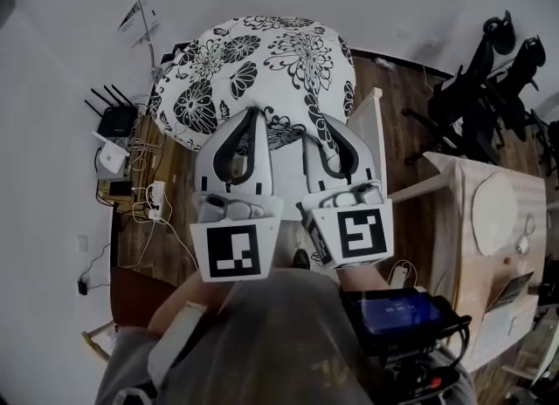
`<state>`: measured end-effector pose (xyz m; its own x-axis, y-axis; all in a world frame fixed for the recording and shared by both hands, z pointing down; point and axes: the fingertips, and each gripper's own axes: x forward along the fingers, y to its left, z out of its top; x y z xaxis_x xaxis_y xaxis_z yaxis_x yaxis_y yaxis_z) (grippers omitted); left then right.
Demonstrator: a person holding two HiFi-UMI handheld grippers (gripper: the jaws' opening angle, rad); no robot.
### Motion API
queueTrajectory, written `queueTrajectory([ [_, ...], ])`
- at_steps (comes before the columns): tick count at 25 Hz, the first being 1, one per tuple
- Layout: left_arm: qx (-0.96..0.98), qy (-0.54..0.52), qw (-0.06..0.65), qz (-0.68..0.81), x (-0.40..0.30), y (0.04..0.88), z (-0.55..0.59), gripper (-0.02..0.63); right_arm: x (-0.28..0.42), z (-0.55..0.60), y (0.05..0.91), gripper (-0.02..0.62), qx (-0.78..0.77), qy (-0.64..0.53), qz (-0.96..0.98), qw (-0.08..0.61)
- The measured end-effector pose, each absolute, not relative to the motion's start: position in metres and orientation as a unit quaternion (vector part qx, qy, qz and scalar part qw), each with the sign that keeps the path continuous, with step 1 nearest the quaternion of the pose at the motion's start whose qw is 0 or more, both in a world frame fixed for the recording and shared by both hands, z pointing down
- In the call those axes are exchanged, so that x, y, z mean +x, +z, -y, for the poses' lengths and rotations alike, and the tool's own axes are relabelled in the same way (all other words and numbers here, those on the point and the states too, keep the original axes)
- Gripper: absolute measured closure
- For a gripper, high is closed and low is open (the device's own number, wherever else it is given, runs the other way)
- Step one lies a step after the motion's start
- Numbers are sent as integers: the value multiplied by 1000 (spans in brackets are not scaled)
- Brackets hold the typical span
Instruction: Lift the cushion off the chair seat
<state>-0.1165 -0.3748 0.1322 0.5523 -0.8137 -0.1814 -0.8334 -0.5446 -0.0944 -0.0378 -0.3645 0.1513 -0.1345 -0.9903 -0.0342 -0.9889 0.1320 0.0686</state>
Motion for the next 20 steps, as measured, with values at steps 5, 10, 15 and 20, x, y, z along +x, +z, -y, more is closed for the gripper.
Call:
queueTrajectory([
  [5,-875,63,85,-473,-115,129,378,600,-39,365,152,563,653,-42,756,16],
  [10,-874,63,83,-475,-116,130,378,600,-40,364,153,566,654,-45,755,17],
  [15,-874,65,81,-475,-115,130,379,600,-38,365,154,566,658,-35,752,24],
  [20,-873,64,80,-477,-115,130,379,600,-41,364,154,566,651,-43,758,20],
])
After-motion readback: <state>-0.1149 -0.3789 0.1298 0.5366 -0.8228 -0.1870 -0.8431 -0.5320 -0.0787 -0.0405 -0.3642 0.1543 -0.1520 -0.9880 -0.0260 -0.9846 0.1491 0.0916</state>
